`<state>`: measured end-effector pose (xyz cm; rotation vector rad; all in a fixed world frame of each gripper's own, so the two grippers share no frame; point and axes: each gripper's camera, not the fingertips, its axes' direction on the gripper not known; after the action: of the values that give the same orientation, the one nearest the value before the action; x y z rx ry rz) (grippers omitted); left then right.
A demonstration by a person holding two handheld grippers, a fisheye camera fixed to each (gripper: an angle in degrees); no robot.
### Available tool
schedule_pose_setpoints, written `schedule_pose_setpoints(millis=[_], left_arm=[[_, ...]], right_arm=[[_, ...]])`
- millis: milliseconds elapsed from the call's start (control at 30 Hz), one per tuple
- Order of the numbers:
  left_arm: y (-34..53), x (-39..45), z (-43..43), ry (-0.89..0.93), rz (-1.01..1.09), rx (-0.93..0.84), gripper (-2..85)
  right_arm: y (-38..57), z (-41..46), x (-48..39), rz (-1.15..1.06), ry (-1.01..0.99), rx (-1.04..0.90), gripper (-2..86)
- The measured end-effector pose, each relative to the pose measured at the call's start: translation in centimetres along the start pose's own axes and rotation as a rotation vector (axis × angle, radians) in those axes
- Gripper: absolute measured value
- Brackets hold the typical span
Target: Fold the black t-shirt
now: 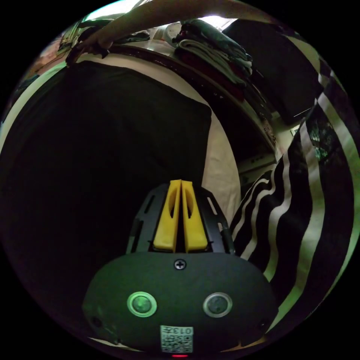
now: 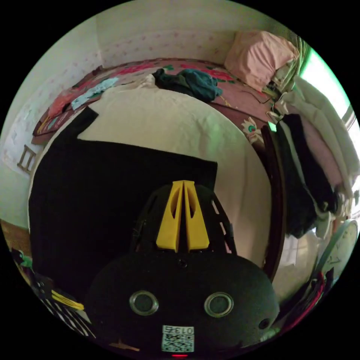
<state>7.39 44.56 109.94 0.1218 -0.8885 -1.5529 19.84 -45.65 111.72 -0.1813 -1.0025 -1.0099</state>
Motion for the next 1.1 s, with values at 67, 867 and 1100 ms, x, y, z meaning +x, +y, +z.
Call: schedule_pose_setpoints(millis=[67,867,1100], left_arm=[[1.1,0.7,0.0,-0.002,-0.012,0.017,-0.4],[12.3,7.4,-4.5,-0.21,-0.085,0.027,0.1],[22.0,9.5,-8.6,-0.321,-0.357,0.053,6.6]], right_arm=[[-0.6,0.6,1.3,0.03,-0.013,0.011,0.1],[6.0,-2.4,-1.5,-0.067,-0.056,0.046,1.2],[23.0,-9.4,0.4,-0.021,-0.095,0.038,9.0]])
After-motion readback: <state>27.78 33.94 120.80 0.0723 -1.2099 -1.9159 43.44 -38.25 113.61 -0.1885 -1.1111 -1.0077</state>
